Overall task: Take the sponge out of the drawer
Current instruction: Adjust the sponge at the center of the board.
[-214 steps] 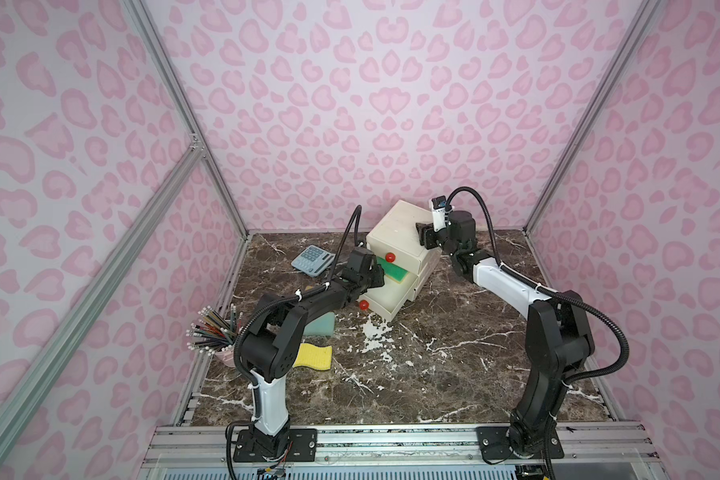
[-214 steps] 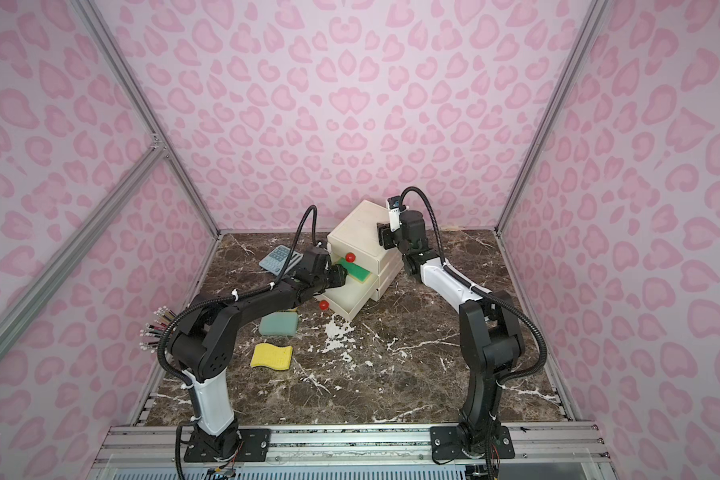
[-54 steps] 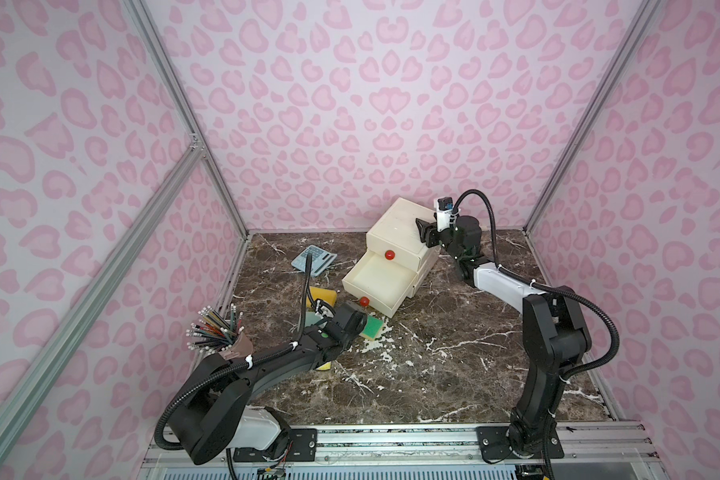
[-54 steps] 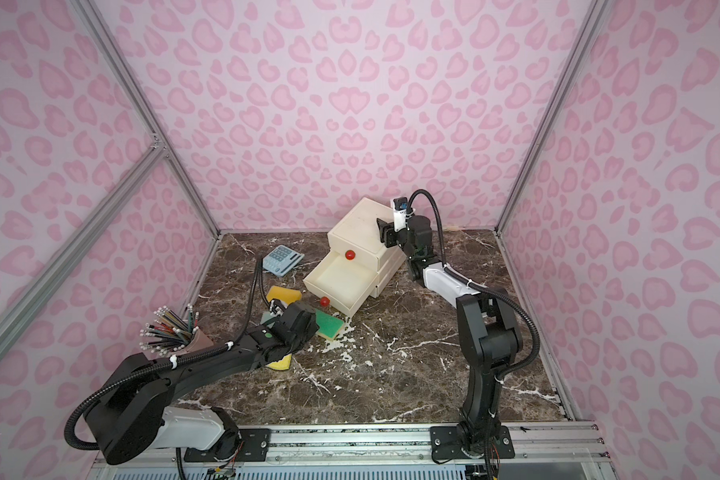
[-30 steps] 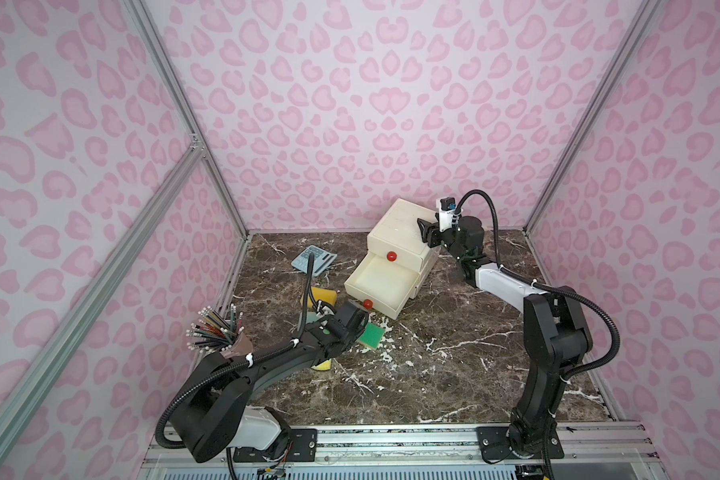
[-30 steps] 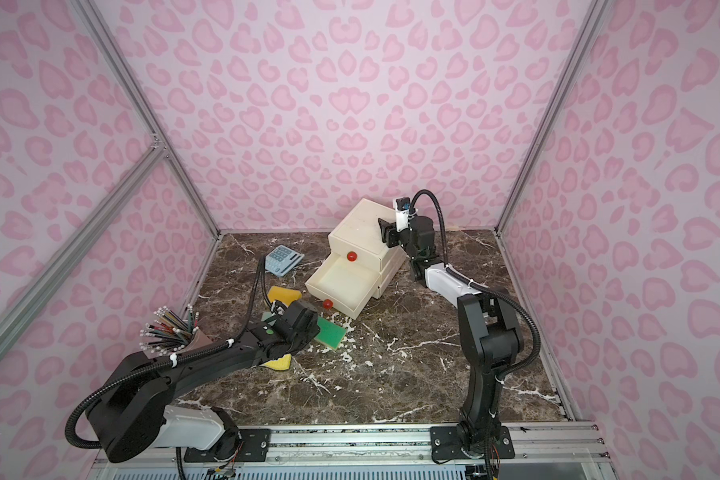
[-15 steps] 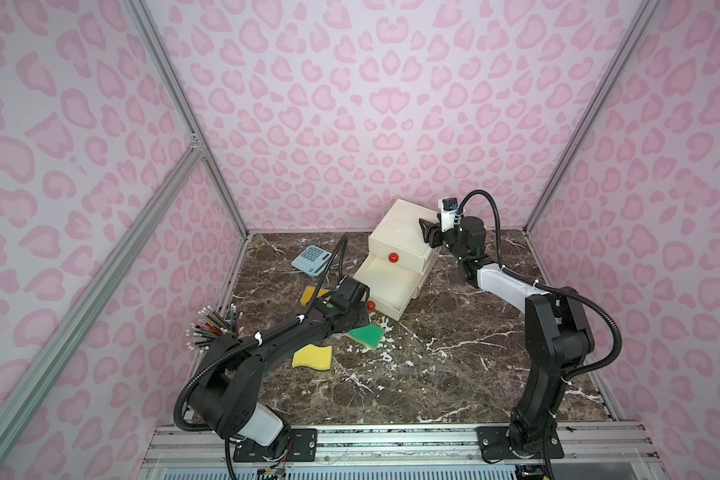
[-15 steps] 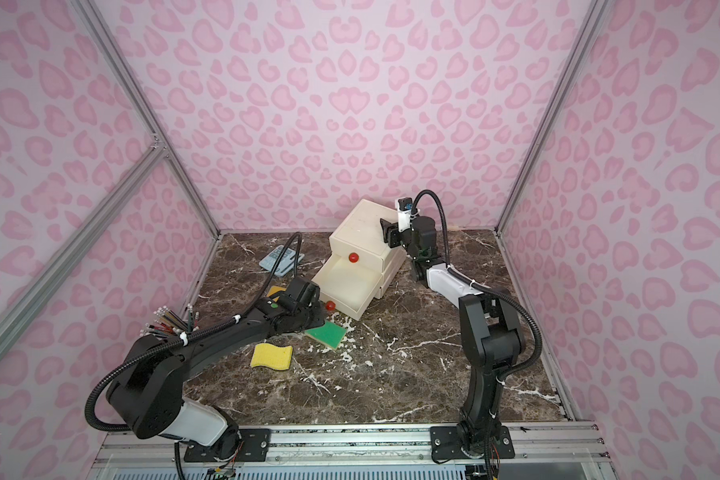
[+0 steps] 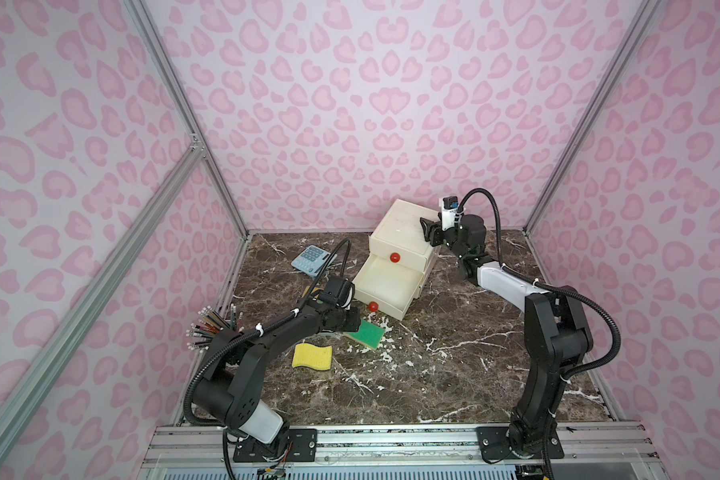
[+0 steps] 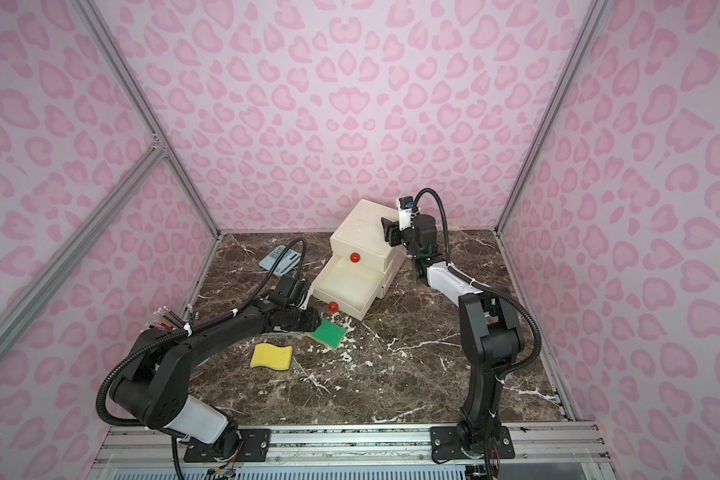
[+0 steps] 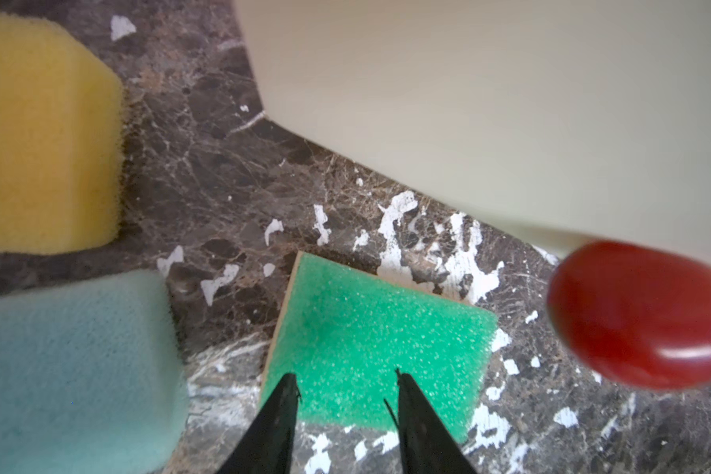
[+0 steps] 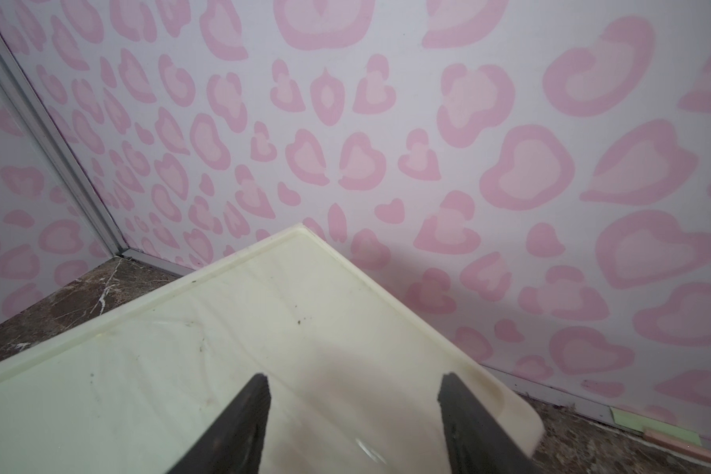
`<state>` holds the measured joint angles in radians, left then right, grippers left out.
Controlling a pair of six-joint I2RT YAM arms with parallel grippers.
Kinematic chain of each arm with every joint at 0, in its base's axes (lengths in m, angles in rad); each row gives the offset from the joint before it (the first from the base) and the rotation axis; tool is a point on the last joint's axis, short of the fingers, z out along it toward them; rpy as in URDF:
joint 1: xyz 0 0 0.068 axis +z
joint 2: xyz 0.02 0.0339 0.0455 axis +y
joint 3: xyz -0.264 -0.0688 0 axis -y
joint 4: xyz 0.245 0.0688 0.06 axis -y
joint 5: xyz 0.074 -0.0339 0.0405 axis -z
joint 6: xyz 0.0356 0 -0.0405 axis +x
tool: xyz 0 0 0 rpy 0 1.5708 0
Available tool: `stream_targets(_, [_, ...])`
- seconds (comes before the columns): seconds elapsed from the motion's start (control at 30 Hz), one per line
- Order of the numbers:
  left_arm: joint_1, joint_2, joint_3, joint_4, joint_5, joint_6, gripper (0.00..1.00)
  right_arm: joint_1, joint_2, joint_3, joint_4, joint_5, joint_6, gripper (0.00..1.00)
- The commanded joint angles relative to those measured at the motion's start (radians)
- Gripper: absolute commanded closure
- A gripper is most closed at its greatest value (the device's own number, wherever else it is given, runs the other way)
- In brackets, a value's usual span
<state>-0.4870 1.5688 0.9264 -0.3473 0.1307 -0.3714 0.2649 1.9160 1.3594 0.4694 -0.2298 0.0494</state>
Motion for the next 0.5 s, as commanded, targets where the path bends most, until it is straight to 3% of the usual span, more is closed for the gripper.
stream_targets(0.0, [0.018, 0.016, 0.005, 0.04, 0.023, 0.056, 0.57, -0.003, 0.029, -0.016, -0.252, 0.026, 0.001, 0.33])
stream_targets(0.47, [0.057, 0.085, -0.056, 0.168, 0.089, 0.073, 0.63, -0.003, 0.026, -0.014, -0.258, 0.029, 0.001, 0.33])
